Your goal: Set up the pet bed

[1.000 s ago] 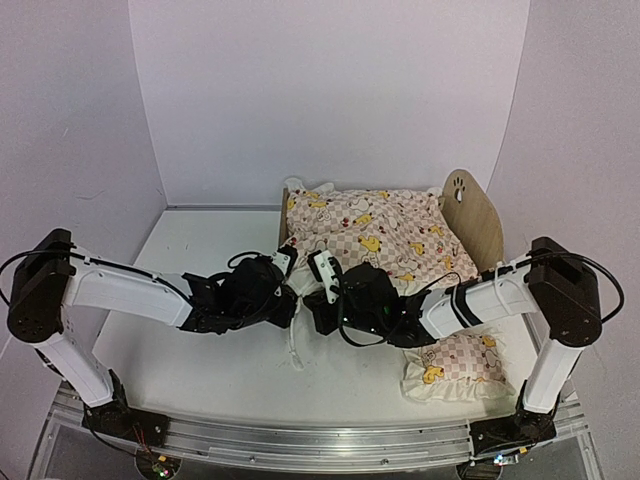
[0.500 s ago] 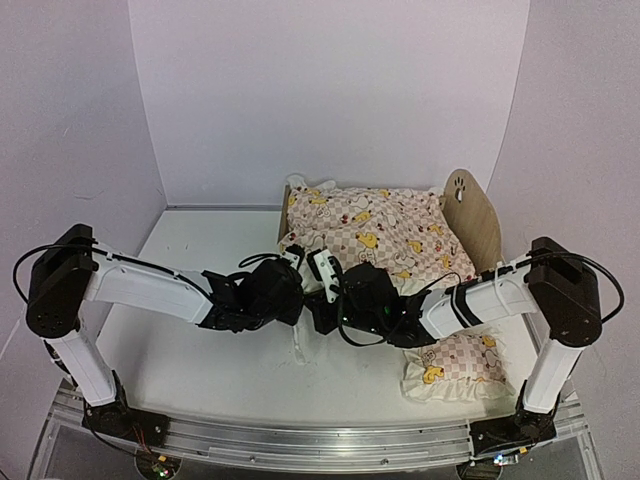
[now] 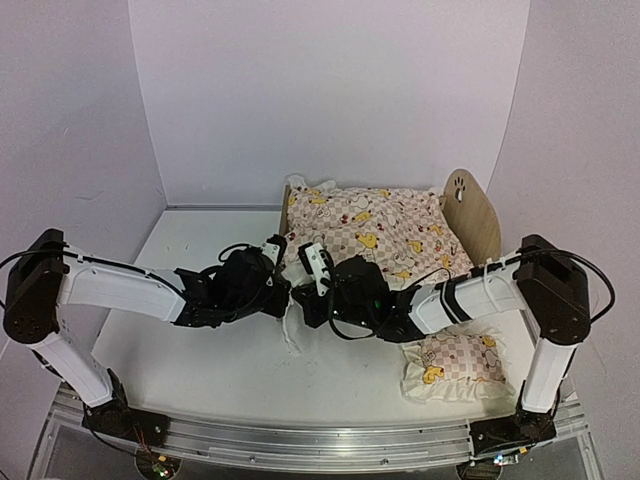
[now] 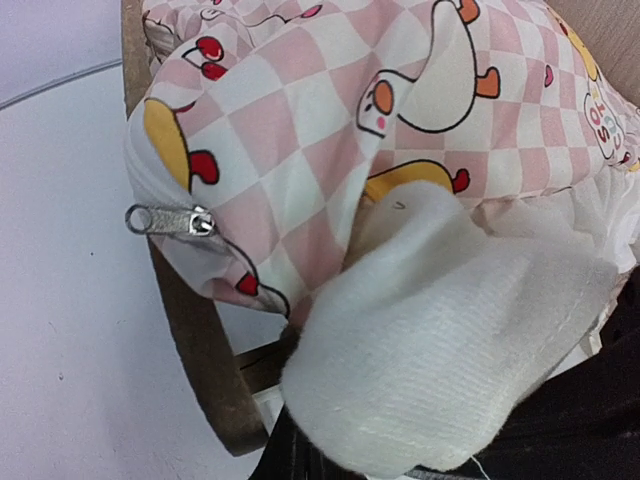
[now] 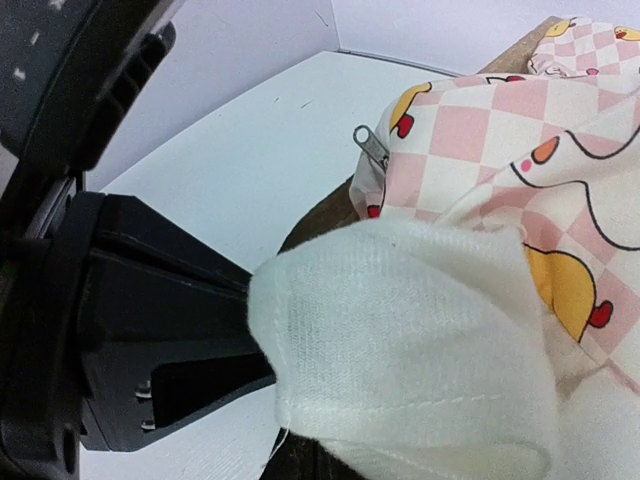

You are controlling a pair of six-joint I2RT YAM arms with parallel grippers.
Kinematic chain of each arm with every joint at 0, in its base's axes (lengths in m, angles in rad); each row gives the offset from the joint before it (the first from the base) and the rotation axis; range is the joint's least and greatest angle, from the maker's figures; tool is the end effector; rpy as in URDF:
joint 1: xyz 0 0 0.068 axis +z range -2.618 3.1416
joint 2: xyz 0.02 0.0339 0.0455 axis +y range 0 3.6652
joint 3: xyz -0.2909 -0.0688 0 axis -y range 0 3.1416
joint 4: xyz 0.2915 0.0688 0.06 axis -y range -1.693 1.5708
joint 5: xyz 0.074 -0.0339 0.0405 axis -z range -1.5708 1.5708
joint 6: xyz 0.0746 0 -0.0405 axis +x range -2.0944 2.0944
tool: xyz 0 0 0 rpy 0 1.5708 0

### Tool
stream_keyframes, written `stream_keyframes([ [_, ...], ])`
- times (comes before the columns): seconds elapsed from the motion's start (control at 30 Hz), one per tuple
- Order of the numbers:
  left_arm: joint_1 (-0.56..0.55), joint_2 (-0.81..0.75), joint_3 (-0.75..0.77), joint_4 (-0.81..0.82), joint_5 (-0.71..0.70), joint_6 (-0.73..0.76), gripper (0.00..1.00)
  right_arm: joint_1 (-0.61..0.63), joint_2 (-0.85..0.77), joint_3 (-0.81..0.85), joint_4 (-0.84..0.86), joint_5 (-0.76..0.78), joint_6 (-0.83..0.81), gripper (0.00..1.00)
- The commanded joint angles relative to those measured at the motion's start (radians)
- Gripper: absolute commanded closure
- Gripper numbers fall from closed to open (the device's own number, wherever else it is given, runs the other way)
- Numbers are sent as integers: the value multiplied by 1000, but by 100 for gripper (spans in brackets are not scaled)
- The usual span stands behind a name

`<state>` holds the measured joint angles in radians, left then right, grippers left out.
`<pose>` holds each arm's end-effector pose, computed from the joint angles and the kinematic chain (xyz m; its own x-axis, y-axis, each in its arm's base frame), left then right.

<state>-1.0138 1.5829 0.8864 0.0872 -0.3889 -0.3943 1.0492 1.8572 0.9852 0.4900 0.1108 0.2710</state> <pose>0.2370 -0.3271 0.1815 -0.5179 0.1592 -0.8405 0.4572 0.8819 -0.1147 0.2429 0.4061 0.1527 -0.3960 -0.1550 -0.9051 -0.7313 0.6494 0.2087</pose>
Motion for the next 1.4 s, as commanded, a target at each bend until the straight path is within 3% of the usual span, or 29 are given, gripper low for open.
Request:
stream_keyframes([
  [0.0, 43, -78, -49, 86, 139, -39, 100, -8, 33, 66, 43, -14, 10, 100],
  [0.47, 72, -175, -108, 104, 264, -62, 100, -46, 61, 97, 30, 14, -25, 100],
  [0.77, 75, -188, -109, 104, 333, -81, 100, -59, 107, 138, 104, -262, -196, 100],
  [1.2, 108, -221, -146, 103, 385, -100, 100, -161, 227, 215, 128, -667, -246, 100],
  [1.23, 115, -225, -150, 103, 401, -101, 98, -166, 230, 220, 129, -689, -242, 100],
  [1.3, 133, -235, -164, 104, 459, -101, 84, -176, 237, 234, 127, -709, -239, 100],
  [1.37, 141, -260, -187, 104, 475, -98, 63, -183, 247, 247, 123, -718, -241, 100],
])
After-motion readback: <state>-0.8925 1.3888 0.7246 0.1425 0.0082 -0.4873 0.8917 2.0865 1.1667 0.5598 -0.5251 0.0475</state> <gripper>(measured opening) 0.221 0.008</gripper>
